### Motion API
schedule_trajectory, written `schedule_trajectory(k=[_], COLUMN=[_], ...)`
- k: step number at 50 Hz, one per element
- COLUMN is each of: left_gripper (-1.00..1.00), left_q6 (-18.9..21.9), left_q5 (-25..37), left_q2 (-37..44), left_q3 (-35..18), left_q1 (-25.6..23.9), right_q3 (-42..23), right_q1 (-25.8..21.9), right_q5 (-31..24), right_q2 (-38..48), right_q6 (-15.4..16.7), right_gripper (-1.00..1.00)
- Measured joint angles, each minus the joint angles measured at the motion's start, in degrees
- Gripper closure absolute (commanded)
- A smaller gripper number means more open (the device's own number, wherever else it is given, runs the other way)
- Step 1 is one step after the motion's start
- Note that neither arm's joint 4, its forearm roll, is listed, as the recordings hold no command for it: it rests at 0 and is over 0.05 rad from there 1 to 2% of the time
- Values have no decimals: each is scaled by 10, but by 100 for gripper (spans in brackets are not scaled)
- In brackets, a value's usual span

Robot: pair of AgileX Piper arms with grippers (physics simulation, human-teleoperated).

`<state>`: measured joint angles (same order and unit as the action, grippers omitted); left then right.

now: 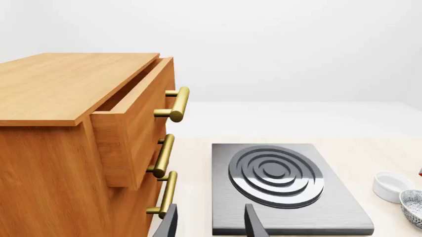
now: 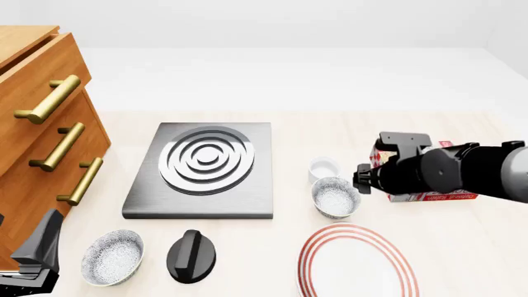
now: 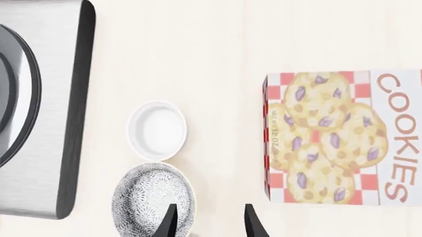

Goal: Pick the akita bowl between the plate and the ramekin and place it on the plate.

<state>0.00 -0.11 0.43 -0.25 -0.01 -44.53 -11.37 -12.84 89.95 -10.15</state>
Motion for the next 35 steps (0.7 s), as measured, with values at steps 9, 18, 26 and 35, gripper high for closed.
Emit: schedule_trajectory(k=[9,18,26,35], left_gripper=[-100,-100,-100,-100], left_q6=[0,0,0,0], left_q5=[0,0,0,0], left_q2=[0,0,0,0], left_q3=[0,0,0,0], left_q1=[0,0,0,0], right_q3=[10,15,17,21], right_q1=[-7,-12,-14,-19], right_q5=[21,35,46,60], right_q2=[26,44,57,74], right_q6=[1,2,3,0], right_gripper=[-100,-100,-100,-100])
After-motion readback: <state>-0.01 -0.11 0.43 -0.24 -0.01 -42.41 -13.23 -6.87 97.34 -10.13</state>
